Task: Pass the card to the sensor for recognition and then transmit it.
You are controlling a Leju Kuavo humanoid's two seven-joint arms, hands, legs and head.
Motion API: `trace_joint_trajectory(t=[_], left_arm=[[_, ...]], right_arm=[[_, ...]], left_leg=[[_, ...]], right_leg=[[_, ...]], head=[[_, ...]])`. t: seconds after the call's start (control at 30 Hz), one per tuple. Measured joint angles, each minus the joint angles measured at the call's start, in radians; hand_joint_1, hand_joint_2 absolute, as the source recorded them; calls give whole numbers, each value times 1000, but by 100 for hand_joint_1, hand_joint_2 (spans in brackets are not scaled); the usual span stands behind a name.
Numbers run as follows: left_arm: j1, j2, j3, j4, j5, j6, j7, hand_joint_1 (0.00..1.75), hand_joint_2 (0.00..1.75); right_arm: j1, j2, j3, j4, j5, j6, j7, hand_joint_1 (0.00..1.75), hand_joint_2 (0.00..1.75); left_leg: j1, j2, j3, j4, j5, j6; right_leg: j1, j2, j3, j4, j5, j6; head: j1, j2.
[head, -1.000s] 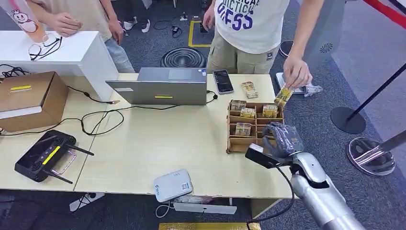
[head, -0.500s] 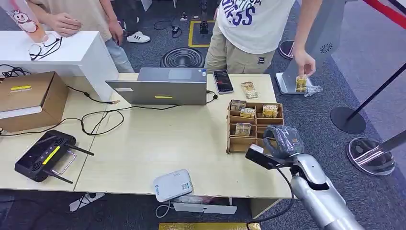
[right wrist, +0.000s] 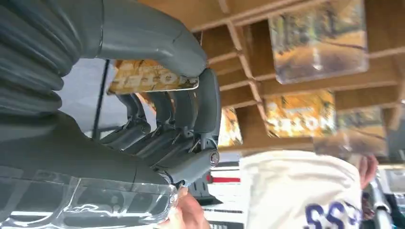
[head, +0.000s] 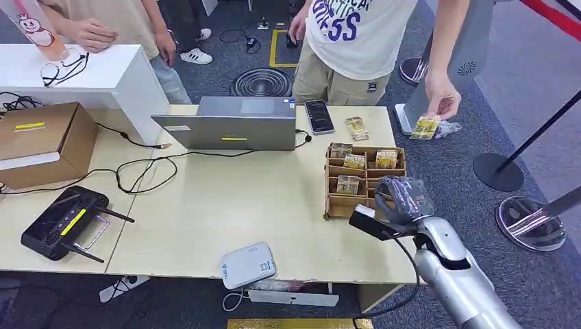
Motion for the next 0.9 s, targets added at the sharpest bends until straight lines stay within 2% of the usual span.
trace_joint_trajectory(t=[0.5,0.9], left_arm=[[0,0,0,0,-1,-5,-4,0,0],[-1,0,0,0,-4,-9,-10,0,0]], right_arm=[[-43,-21,1,-124,-45,92,-32,150,175],[-148,-87,8,-184,-280,266,-80,154,175]], left_leg=[[0,0,0,0,0,0],[0,0,0,0,0,0]], right_leg=[[0,0,0,0,0,0],[0,0,0,0,0,0]], head=[[0,0],[0,0]])
